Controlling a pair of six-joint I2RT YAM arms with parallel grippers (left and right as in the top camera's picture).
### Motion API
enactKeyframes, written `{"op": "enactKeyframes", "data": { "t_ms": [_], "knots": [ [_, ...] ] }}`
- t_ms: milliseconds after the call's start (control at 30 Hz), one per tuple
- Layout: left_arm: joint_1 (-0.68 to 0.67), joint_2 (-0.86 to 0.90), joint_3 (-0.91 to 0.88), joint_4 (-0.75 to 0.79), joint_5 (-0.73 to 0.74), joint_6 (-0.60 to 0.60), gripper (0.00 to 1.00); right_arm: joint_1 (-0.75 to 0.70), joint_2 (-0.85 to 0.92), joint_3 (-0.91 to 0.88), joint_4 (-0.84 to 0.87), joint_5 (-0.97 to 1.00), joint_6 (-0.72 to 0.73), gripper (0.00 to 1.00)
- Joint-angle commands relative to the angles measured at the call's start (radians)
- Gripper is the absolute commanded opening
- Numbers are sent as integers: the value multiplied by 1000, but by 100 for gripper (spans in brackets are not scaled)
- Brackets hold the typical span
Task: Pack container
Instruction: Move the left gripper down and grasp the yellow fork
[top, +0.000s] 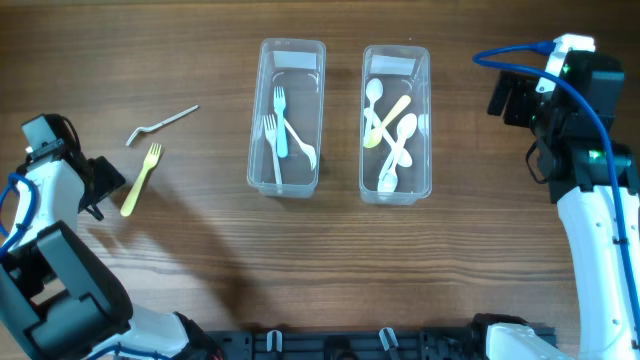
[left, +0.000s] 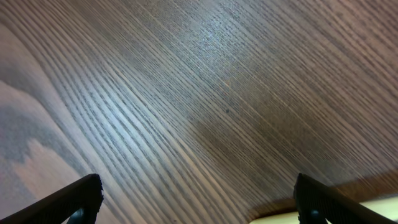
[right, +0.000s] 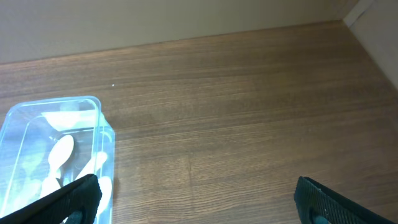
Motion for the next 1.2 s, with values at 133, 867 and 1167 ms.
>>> {"op": "enactKeyframes", "data": {
  "t_ms": [133,867,1167],
  "knots": [
    [8,106,-5,-24,56,-26,100,0,2,14,3,17,-9,100],
    [-129,-108,-1,-114,64,-187,98,0,2,14,3,18,-9,100],
    [-217,-91,-3,80,245,8,91,0,2,14,3,17,-9,100]
  ]
}}
